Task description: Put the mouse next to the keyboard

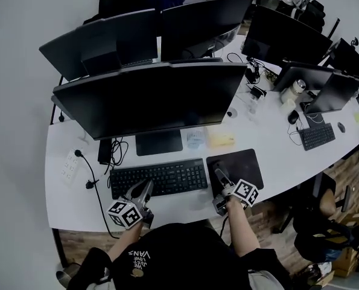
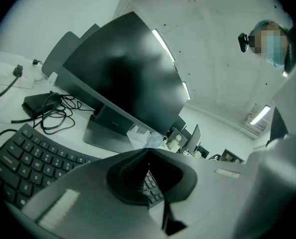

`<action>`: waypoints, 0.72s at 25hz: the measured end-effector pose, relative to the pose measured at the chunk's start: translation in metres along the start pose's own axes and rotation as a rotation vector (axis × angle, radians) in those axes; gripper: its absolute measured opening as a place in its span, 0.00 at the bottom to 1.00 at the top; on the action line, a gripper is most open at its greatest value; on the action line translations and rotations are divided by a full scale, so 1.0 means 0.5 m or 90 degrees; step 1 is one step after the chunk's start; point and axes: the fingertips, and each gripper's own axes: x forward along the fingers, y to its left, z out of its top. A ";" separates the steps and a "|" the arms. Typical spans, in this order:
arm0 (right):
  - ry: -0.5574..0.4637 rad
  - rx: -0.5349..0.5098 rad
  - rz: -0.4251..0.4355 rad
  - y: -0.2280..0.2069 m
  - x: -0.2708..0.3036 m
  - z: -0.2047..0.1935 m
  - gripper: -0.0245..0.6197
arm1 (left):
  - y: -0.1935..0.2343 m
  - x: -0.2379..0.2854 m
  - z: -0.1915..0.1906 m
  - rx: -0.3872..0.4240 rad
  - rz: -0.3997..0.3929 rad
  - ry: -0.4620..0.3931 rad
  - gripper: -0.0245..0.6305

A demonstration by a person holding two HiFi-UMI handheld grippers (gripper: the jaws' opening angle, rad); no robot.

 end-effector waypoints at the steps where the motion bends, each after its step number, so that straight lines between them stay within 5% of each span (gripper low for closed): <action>1: 0.007 0.000 -0.003 -0.002 0.008 0.002 0.33 | 0.002 0.009 0.001 -0.001 0.003 -0.001 0.04; 10: 0.054 -0.015 -0.019 0.000 0.055 0.007 0.33 | 0.005 0.055 -0.012 -0.018 0.021 0.006 0.04; 18: 0.104 -0.117 -0.097 -0.022 0.055 0.007 0.40 | -0.007 0.079 -0.025 -0.023 0.014 0.016 0.04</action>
